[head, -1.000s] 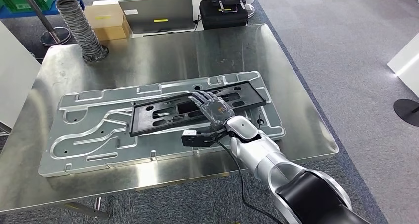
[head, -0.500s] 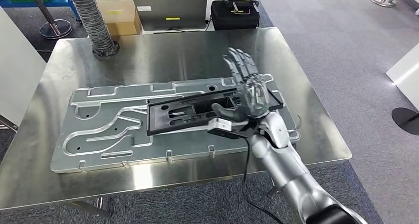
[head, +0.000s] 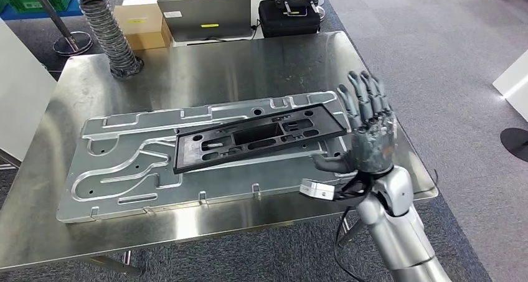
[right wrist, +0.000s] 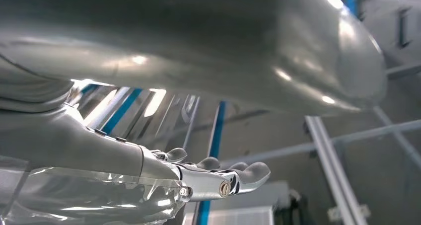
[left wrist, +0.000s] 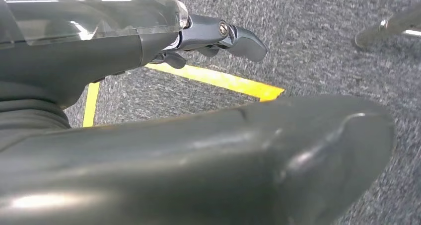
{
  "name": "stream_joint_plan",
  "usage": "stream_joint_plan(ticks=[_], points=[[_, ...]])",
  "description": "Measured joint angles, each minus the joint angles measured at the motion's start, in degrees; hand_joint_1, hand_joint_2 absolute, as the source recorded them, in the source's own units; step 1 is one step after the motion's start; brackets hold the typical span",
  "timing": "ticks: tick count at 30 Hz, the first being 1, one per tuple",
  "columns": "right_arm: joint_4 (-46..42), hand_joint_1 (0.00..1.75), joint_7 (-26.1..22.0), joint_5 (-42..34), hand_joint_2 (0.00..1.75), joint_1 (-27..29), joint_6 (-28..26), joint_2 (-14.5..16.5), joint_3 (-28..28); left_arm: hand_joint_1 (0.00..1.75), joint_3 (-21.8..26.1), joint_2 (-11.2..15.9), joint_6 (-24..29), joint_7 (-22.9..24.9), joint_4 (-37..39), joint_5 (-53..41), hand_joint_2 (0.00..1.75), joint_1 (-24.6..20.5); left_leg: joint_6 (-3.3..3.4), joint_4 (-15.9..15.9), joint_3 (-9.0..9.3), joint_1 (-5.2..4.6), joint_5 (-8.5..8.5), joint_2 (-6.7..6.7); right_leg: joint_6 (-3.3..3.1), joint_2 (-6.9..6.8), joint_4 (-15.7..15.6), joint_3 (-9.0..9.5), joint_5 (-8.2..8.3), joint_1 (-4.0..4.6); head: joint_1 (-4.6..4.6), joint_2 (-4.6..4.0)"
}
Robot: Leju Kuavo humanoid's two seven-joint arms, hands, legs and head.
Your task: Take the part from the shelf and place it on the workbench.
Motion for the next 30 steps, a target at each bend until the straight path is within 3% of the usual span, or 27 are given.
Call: stream_joint_plan(ticks=[2,3,4,6,8,12,13,15,17,18,19,20,22,24,27,28,30], points=[[-4.0,0.0,-0.3,0.1,0.0,4.4,0.0,-0.8,-3.8,0.0,0.4,0.0,0.1,0.0,0.0,0.4,0.0,0.1,-0.27,6.8,-3.0,0.11,-2.88,0.01,-0.09,-0.11,0.0,0.02,-0.09,0.03,0.0,0.0],[-6.0,0.0,-0.6,-0.2,0.0,7.1,0.0,-1.0,-6.0,0.0,0.6,0.0,0.0,0.0,0.0,0.6,0.0,0.2,-0.38,7.9,-3.42,0.16,-2.84,0.02,-0.05,-0.13,0.1,0.06,-0.18,0.02,0.0,0.0],[-7.6,0.0,-1.0,-0.7,0.0,9.8,0.0,-1.1,-8.2,0.0,0.8,0.0,0.0,-0.1,0.0,0.9,0.0,0.3,-0.42,6.6,-2.68,0.21,-1.71,0.03,0.05,-0.12,0.2,0.13,-0.29,-0.01,0.0,0.0],[-9.5,0.0,-1.2,-2.6,0.0,14.9,0.2,-0.9,-13.4,0.0,1.1,-0.1,-0.1,-0.1,0.0,1.4,0.0,0.4,-0.23,-1.1,1.34,0.28,1.89,0.01,0.43,-0.08,0.5,0.31,-0.64,-0.1,0.0,0.0],[-8.3,0.0,-1.3,-5.8,0.0,18.6,0.7,-0.4,-19.9,0.0,1.5,-0.3,-0.1,-0.1,0.0,1.7,0.0,0.4,0.36,-7.0,4.4,0.21,3.7,-0.1,1.03,-0.03,1.0,0.28,-0.89,0.07,0.0,0.0],[2.4,0.0,-7.5,-10.8,0.0,21.9,2.9,1.3,-35.6,0.0,2.0,-0.8,-0.3,0.0,0.0,1.7,0.0,0.7,1.79,-8.3,4.71,-0.03,4.38,-0.15,2.31,0.09,1.3,0.07,-1.0,-0.03,0.02,0.0],[5.5,0.0,-8.9,-10.3,0.0,22.0,3.7,1.9,-39.2,0.0,2.0,-0.9,-0.5,0.0,0.0,1.5,0.0,0.7,2.21,-8.5,4.57,0.02,4.66,-0.09,2.65,0.18,2.3,-0.3,-2.06,-0.18,0.02,0.0],[11.7,0.0,-10.2,-8.1,0.0,21.9,4.9,3.3,-45.5,0.0,2.0,-1.0,-0.8,0.1,0.0,1.2,0.0,0.6,2.84,-8.7,4.02,0.07,5.22,0.0,3.31,0.35,7.5,-2.28,-6.2,-0.48,0.02,-0.01],[17.6,0.0,-10.4,-5.9,0.0,21.9,5.3,4.7,-50.5,0.0,2.0,-1.0,-0.9,0.1,0.0,1.0,0.0,0.7,3.02,-8.7,3.18,-0.06,5.74,0.0,3.72,0.36,14.8,-4.89,-10.21,-0.72,0.02,-0.01],[20.5,0.0,-10.4,-5.0,0.0,21.8,5.3,5.3,-52.5,0.0,2.0,-1.1,-0.9,0.1,0.0,1.0,0.0,0.8,3.01,-8.6,2.73,-0.12,6.02,0.0,3.79,0.36,16.6,-5.24,-10.86,-0.8,0.02,0.0],[23.0,0.0,-10.5,-4.2,0.0,21.7,5.3,5.7,-54.4,0.0,2.0,-1.1,-0.9,0.1,0.0,0.9,0.0,0.8,2.94,-8.6,2.31,-0.15,6.3,-0.01,3.76,0.36,16.3,-4.46,-10.41,-0.84,0.02,0.0],[25.4,0.0,-10.6,-3.6,0.0,21.6,5.2,6.0,-56.2,0.0,2.0,-1.1,-0.9,0.1,0.0,0.9,0.0,0.8,2.84,-8.5,1.92,-0.17,6.58,-0.02,3.63,0.36,13.6,-2.48,-9.13,-0.85,0.02,0.0],[28.8,0.0,-11.0,-3.0,0.0,21.2,5.1,6.4,-59.0,0.0,2.0,-1.3,-1.0,0.1,0.0,0.8,0.0,0.8,2.46,-8.4,1.46,-0.22,7.16,-0.02,3.09,0.38,4.9,3.26,-6.52,-0.71,0.02,0.0],[31.1,0.0,-11.1,-2.7,0.0,20.8,5.2,6.7,-61.1,0.0,2.0,-1.4,-1.0,0.1,0.0,0.8,0.0,0.7,1.82,-8.6,1.5,-0.24,7.79,0.03,2.48,0.44,-0.1,6.23,-5.19,-0.31,0.02,-0.01],[34.0,0.0,-11.0,-1.6,0.0,20.3,5.5,7.0,-64.2,0.0,2.0,-1.5,-1.1,0.1,0.0,0.5,0.0,0.8,0.64,-9.0,1.42,-0.2,8.59,0.07,1.45,0.41,-0.9,5.68,-4.05,-0.12,0.03,-0.01],[35.1,0.0,-11.1,-1.0,0.0,20.2,5.5,7.2,-65.3,0.0,2.0,-1.5,-1.1,0.1,0.0,0.4,0.0,0.9,0.35,-8.4,1.03,-0.2,7.69,0.07,1.0,0.34,-1.2,5.24,-3.43,-0.23,0.02,0.0],[37.8,0.0,-11.3,0.6,0.0,20.0,5.4,7.4,-67.2,0.0,2.0,-1.6,-1.2,0.0,0.0,0.3,0.0,1.1,0.01,-3.9,-0.53,-0.1,2.81,0.07,0.31,0.2,-1.5,3.94,-2.1,-0.4,0.01,0.0]])
